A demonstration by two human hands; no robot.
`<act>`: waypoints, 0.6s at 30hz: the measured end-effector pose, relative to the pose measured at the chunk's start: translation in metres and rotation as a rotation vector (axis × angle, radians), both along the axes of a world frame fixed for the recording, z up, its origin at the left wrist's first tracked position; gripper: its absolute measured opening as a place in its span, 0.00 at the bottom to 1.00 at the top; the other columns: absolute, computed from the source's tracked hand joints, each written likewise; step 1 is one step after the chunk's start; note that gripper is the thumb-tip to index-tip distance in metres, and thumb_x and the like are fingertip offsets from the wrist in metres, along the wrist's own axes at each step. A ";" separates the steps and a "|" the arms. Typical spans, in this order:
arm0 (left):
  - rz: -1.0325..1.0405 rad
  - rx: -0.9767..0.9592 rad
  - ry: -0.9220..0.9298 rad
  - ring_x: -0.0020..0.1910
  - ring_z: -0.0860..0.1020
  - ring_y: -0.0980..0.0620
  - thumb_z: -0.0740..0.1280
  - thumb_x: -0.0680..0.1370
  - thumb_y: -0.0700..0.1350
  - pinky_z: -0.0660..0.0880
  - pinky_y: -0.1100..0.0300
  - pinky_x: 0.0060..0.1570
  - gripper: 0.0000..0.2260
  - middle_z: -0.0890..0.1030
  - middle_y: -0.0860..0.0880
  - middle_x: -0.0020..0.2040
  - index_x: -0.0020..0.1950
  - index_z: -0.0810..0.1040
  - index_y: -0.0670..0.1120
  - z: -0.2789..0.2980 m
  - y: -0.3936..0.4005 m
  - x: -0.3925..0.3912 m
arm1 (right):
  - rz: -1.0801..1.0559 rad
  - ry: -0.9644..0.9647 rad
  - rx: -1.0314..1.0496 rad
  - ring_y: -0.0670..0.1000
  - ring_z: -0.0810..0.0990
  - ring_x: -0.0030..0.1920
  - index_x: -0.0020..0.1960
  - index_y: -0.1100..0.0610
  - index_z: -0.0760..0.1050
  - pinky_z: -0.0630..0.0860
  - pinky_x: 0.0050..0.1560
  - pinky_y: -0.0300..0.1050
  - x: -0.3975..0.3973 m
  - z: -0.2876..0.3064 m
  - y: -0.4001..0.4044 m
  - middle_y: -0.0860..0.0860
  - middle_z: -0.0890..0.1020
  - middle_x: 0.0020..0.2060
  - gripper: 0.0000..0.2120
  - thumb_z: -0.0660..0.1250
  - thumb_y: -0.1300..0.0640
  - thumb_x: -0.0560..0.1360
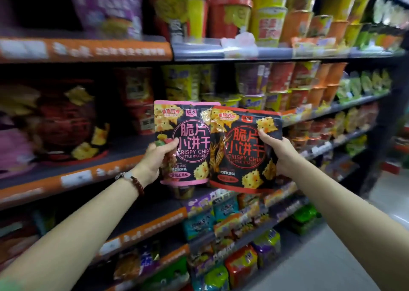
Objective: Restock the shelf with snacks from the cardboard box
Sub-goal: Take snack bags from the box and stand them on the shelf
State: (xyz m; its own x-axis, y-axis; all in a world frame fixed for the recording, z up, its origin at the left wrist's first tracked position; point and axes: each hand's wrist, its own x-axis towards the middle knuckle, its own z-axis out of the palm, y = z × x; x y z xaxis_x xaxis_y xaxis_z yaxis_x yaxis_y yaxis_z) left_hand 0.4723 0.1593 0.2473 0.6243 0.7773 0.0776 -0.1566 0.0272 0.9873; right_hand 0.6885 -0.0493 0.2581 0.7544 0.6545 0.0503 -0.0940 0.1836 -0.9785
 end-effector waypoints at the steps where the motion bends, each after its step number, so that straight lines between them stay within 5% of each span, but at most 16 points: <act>1: 0.024 0.017 -0.003 0.50 0.82 0.43 0.75 0.67 0.49 0.78 0.50 0.54 0.20 0.85 0.44 0.48 0.55 0.79 0.39 0.006 0.005 -0.017 | 0.035 -0.008 0.007 0.56 0.83 0.50 0.57 0.57 0.78 0.78 0.52 0.54 -0.010 0.007 0.014 0.55 0.84 0.50 0.16 0.70 0.51 0.73; 5: 0.131 0.126 -0.010 0.37 0.83 0.54 0.72 0.73 0.43 0.80 0.60 0.42 0.03 0.85 0.52 0.36 0.44 0.80 0.45 0.029 0.028 -0.087 | 0.157 -0.020 0.048 0.55 0.84 0.47 0.53 0.57 0.79 0.79 0.48 0.52 -0.053 0.030 0.068 0.54 0.85 0.46 0.11 0.70 0.53 0.73; 10: 0.254 0.182 -0.014 0.33 0.81 0.55 0.72 0.71 0.36 0.77 0.64 0.30 0.05 0.84 0.52 0.33 0.44 0.79 0.43 0.046 0.047 -0.168 | 0.295 -0.062 0.053 0.53 0.84 0.47 0.50 0.54 0.80 0.79 0.50 0.51 -0.108 0.043 0.126 0.51 0.86 0.43 0.09 0.71 0.51 0.72; 13: 0.316 0.195 -0.027 0.35 0.83 0.56 0.71 0.71 0.34 0.79 0.63 0.32 0.06 0.85 0.51 0.35 0.45 0.80 0.44 0.050 0.052 -0.207 | 0.372 -0.065 0.053 0.55 0.83 0.51 0.53 0.54 0.80 0.78 0.54 0.54 -0.139 0.047 0.155 0.53 0.85 0.48 0.12 0.72 0.50 0.72; 18: 0.455 0.217 -0.048 0.37 0.84 0.56 0.70 0.72 0.34 0.81 0.61 0.36 0.07 0.86 0.52 0.36 0.46 0.80 0.45 0.056 0.061 -0.269 | 0.494 -0.076 0.095 0.54 0.82 0.50 0.51 0.53 0.78 0.78 0.48 0.52 -0.187 0.056 0.194 0.54 0.84 0.50 0.07 0.69 0.52 0.74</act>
State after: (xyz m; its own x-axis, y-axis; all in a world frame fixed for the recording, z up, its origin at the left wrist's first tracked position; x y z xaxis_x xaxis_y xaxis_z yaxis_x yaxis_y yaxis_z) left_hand 0.2031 0.2201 0.3029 0.2174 0.9326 0.2882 -0.1502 -0.2598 0.9539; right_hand 0.5012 0.1444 0.3138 0.3482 0.9219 0.1697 -0.1213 0.2238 -0.9671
